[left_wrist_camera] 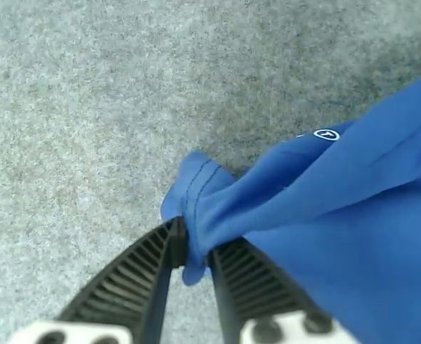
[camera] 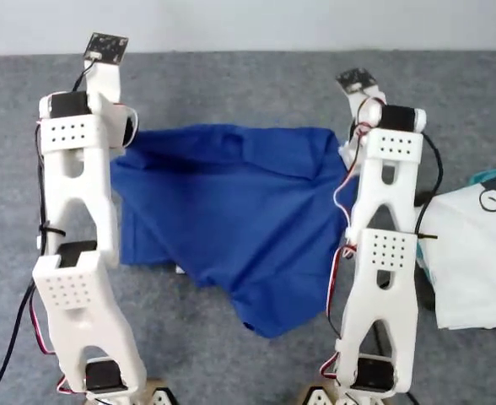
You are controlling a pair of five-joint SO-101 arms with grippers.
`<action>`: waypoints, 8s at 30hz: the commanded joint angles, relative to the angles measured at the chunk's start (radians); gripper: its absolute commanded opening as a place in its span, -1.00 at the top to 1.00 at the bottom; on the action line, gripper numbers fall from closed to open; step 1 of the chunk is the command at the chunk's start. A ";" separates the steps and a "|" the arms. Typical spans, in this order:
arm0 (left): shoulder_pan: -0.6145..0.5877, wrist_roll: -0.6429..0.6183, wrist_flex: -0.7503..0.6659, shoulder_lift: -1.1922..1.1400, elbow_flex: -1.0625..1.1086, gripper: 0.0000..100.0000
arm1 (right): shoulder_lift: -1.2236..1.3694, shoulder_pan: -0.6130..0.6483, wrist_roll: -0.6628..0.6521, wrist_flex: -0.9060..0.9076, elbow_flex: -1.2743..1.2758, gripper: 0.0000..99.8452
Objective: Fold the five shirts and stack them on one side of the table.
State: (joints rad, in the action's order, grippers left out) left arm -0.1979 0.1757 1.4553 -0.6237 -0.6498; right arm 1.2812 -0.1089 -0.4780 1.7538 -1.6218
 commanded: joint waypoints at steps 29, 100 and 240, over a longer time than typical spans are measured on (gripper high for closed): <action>0.009 0.005 0.006 -0.064 -0.015 0.97 | -0.041 0.243 0.061 -0.107 0.206 0.77; 0.112 0.003 0.298 0.941 -0.280 0.97 | -1.721 0.024 0.074 0.028 0.196 0.98; -0.084 0.249 0.276 0.195 0.406 0.73 | -1.678 0.058 0.003 -0.700 2.242 0.56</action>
State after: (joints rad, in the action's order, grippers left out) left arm -0.2746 0.4135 1.7254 -0.4918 -0.2386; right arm -0.4388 -0.0414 -0.5393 1.2259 0.6061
